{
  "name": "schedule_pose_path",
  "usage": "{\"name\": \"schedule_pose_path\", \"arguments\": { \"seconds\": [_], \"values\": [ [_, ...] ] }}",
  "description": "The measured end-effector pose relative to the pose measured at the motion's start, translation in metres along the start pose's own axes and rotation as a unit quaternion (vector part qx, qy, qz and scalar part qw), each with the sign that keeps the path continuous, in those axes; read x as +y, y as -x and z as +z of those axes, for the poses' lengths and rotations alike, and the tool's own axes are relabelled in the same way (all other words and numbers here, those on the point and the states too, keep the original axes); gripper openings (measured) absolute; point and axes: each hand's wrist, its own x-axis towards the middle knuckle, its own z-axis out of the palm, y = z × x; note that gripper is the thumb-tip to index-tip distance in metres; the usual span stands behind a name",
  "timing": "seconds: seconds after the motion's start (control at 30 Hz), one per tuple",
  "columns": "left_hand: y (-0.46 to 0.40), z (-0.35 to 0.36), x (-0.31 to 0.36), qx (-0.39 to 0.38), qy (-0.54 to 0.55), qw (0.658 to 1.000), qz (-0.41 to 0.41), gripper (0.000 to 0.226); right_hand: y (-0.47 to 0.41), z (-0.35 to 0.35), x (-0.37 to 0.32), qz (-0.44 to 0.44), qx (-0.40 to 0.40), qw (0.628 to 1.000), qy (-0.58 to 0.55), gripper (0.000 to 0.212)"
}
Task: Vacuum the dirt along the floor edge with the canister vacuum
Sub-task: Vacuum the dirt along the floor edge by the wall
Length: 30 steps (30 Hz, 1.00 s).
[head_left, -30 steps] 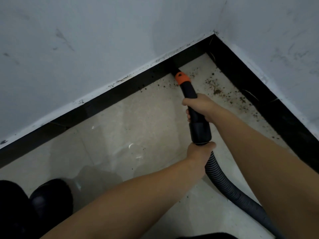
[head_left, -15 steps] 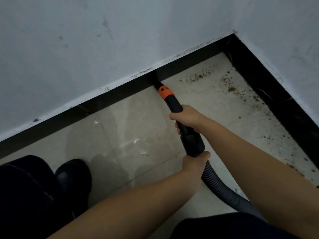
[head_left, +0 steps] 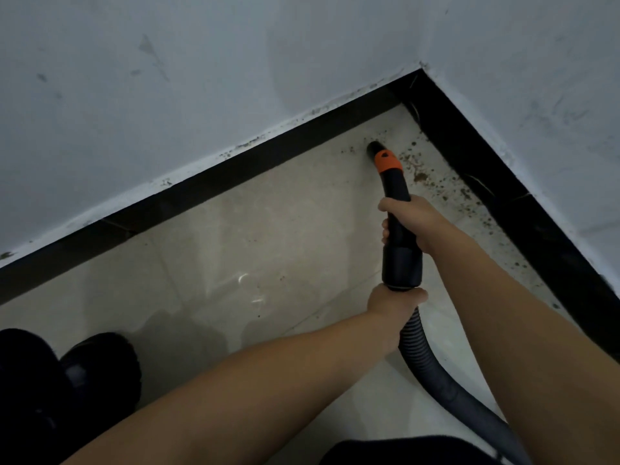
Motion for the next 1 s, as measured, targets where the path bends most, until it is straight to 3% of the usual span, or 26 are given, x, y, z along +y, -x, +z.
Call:
{"name": "schedule_pose_path", "arguments": {
  "seconds": [0.1,0.27,0.43,0.57,0.77,1.0],
  "values": [
    [-0.01,0.005,0.017,-0.007,-0.018,1.0,0.007,0.014,-0.014,-0.011,-0.008,0.009,0.011,1.0,-0.026,0.014],
    [-0.022,0.018,0.043,-0.01,-0.018,1.0,0.013,0.026,-0.031,-0.026,-0.027,-0.005,0.023,0.999,-0.031,0.014],
    [-0.017,0.04,0.044,-0.026,0.024,0.999,0.004,0.027,-0.031,-0.036,-0.035,-0.002,-0.011,0.999,0.036,0.014],
    [0.006,0.055,0.033,-0.043,0.054,0.997,-0.016,0.04,-0.017,-0.04,-0.034,0.016,-0.064,0.992,0.105,0.016],
    [0.025,0.048,0.027,-0.047,0.086,0.995,-0.02,0.032,0.0,-0.026,-0.036,0.027,-0.128,0.983,0.132,0.016],
    [0.036,0.021,0.017,-0.031,0.092,0.995,-0.008,0.02,0.019,0.004,-0.034,0.007,-0.139,0.981,0.139,0.013]
  ]
}}
